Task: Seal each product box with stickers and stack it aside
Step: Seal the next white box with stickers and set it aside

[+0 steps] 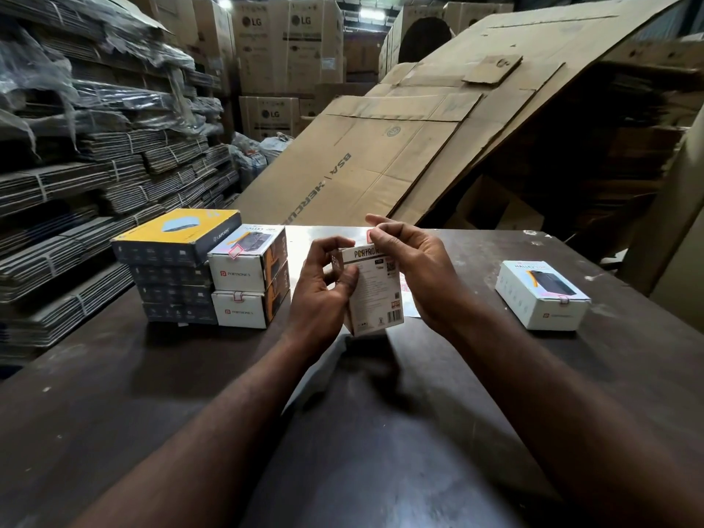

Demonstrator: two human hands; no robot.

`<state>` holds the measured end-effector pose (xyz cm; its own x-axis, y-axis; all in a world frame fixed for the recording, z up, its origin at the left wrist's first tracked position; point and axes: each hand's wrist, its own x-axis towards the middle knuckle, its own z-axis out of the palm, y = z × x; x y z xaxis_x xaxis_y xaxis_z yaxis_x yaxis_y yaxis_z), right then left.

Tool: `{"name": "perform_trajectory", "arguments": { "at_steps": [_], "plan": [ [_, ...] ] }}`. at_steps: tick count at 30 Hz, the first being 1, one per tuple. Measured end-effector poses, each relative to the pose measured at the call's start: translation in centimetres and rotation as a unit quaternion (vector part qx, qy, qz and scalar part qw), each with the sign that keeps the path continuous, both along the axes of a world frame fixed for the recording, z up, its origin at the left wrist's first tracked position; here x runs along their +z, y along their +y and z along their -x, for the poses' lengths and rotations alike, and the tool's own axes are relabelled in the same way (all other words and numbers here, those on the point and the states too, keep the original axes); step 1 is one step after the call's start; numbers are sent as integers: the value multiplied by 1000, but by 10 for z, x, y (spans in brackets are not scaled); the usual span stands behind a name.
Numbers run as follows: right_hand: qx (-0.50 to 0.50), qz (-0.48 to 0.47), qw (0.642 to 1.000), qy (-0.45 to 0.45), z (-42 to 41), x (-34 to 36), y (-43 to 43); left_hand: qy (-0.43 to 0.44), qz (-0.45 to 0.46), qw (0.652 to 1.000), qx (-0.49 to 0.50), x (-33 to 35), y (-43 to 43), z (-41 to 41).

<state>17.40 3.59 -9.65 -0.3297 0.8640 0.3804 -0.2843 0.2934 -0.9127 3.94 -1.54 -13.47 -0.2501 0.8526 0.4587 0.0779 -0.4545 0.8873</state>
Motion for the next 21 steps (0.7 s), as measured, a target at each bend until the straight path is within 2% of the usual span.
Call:
{"name": "perform_trajectory", "arguments": {
  "at_steps": [21],
  "plan": [
    [-50,-25,998,-30,0,-9,0,-20,7,1000,-9,-3,1,-2]
  ]
}}
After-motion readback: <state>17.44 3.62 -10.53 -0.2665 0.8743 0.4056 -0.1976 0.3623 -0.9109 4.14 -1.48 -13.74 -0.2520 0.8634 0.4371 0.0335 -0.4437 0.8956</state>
